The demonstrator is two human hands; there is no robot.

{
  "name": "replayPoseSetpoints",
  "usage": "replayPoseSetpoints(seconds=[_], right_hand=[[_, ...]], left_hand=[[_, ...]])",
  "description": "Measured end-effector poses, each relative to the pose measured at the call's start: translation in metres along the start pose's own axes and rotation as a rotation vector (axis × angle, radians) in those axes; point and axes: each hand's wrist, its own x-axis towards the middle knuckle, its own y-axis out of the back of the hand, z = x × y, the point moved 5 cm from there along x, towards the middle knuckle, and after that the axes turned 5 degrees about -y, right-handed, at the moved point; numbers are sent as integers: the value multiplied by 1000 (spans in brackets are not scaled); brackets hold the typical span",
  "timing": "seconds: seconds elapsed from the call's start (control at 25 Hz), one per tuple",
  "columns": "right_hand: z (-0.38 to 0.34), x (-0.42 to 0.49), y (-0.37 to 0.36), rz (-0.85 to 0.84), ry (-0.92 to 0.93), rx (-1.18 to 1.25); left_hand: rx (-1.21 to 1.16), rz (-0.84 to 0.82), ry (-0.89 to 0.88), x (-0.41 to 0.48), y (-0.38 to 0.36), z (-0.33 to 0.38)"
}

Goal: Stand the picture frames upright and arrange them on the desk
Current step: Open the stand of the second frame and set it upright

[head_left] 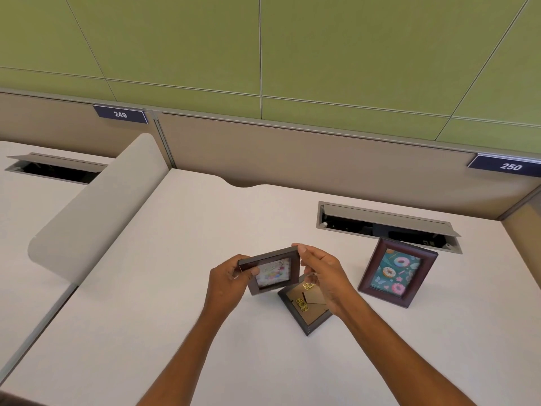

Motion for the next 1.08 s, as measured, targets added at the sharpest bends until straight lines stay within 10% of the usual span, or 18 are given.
replayPoseSetpoints(seconds=[1.08], right_hand=[[43, 12, -6, 62, -97, -7]], left_hand=[[-109, -272, 521, -19, -28, 0]])
